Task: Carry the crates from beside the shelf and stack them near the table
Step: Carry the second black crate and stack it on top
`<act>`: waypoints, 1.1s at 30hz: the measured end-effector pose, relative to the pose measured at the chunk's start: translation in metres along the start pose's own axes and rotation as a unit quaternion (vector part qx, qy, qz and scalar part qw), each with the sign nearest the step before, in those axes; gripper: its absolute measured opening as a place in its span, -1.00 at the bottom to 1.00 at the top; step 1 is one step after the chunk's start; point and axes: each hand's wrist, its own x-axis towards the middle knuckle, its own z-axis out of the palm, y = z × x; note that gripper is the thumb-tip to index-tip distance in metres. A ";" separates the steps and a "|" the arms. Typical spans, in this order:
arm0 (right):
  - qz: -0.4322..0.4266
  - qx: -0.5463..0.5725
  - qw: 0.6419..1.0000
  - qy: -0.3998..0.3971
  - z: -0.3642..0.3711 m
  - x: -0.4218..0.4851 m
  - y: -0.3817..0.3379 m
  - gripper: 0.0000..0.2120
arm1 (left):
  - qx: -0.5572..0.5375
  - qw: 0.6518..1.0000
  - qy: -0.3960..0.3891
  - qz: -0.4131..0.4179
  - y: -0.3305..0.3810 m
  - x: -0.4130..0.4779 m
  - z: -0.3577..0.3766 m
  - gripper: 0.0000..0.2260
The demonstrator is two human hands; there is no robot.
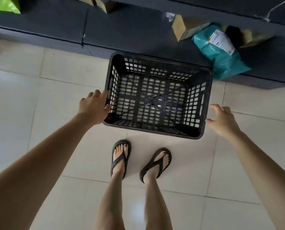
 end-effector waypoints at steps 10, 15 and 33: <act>0.012 -0.068 0.997 0.039 0.065 0.089 0.006 -0.43 | 0.017 1.000 -0.006 -0.016 -0.012 0.099 0.087 -0.50; 0.053 -0.024 0.995 0.079 0.073 0.106 0.004 -0.42 | -0.034 0.997 0.025 -0.063 -0.005 0.110 0.093 -0.55; 0.082 -0.005 0.994 0.072 0.011 -0.041 0.100 -0.54 | 0.037 0.998 -0.047 0.025 0.063 -0.029 0.003 -0.55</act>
